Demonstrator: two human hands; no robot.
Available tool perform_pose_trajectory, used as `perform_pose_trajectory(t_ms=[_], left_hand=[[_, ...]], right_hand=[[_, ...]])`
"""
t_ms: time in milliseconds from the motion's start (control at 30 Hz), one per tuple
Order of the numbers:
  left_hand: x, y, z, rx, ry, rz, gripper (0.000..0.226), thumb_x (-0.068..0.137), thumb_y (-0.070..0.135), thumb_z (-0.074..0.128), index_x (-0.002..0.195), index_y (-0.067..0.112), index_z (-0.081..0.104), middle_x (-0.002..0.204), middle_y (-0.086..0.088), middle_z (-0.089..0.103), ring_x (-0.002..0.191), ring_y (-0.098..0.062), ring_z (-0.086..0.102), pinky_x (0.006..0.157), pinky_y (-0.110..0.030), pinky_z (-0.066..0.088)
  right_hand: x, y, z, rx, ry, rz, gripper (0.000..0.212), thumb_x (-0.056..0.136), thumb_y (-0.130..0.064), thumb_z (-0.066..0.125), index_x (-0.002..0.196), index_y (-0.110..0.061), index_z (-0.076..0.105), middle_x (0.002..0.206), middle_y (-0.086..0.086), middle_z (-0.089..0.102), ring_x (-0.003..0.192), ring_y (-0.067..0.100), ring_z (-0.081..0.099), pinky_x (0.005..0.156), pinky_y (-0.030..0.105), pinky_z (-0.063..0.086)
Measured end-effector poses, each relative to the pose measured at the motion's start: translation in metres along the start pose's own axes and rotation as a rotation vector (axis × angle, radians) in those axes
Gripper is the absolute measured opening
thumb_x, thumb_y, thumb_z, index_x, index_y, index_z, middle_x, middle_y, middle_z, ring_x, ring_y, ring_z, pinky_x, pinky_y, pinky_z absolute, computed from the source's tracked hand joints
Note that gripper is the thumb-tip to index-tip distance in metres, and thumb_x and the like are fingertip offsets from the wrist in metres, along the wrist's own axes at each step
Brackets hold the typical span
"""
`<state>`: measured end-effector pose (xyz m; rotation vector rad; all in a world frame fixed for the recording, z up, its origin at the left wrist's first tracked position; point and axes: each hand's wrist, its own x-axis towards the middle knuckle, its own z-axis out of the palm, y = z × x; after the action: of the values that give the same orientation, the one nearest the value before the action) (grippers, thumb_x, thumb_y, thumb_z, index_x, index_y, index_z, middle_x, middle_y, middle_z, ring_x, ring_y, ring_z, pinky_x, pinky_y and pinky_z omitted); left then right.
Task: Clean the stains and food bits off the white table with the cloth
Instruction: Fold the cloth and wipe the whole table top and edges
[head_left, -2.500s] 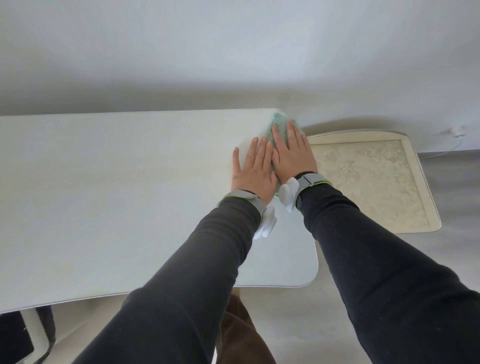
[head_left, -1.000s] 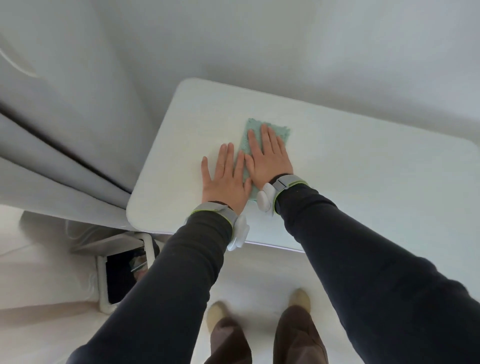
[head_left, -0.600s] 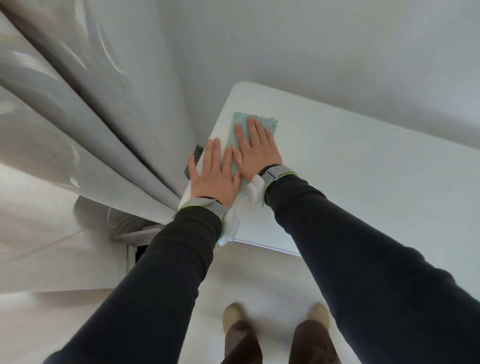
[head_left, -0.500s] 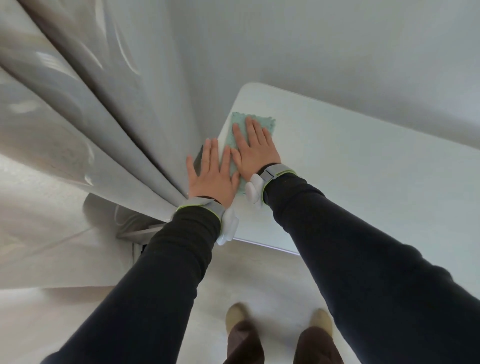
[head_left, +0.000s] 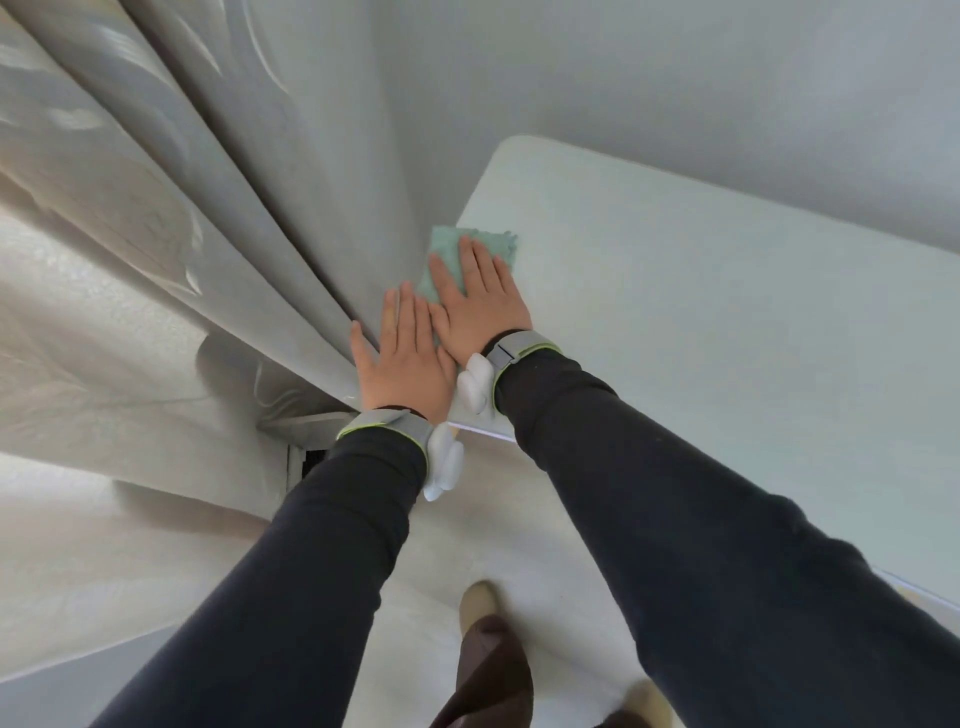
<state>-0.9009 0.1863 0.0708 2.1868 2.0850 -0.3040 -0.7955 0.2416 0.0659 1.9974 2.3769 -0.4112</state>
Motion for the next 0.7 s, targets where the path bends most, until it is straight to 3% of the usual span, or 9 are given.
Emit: perform_pose_trajectory(t_ms=[267, 700], left_hand=[[-0.047, 0.046, 0.015, -0.062, 0.030, -0.034, 0.059, 0.098, 0.030, 0.008, 0.152, 0.014, -0.010, 0.159, 0.003, -0.018, 0.146, -0.013, -0.020, 0.119, -0.052, -0.006], [-0.116, 0.194, 0.017, -0.071, 0.065, 0.155, 0.058, 0.099, 0.032, 0.010, 0.152, 0.015, -0.008, 0.159, 0.004, -0.018, 0.147, -0.012, -0.019, 0.118, -0.050, -0.009]], right_hand=[[-0.057, 0.033, 0.003, -0.009, 0.001, -0.022, 0.058, 0.100, -0.040, 0.019, 0.152, -0.020, 0.001, 0.161, 0.008, -0.006, 0.149, 0.021, -0.007, 0.122, 0.037, -0.003], [-0.178, 0.166, -0.002, -0.008, 0.076, 0.130, 0.060, 0.100, -0.039, 0.022, 0.152, -0.014, 0.005, 0.161, 0.007, 0.001, 0.150, 0.019, 0.000, 0.123, 0.037, 0.002]])
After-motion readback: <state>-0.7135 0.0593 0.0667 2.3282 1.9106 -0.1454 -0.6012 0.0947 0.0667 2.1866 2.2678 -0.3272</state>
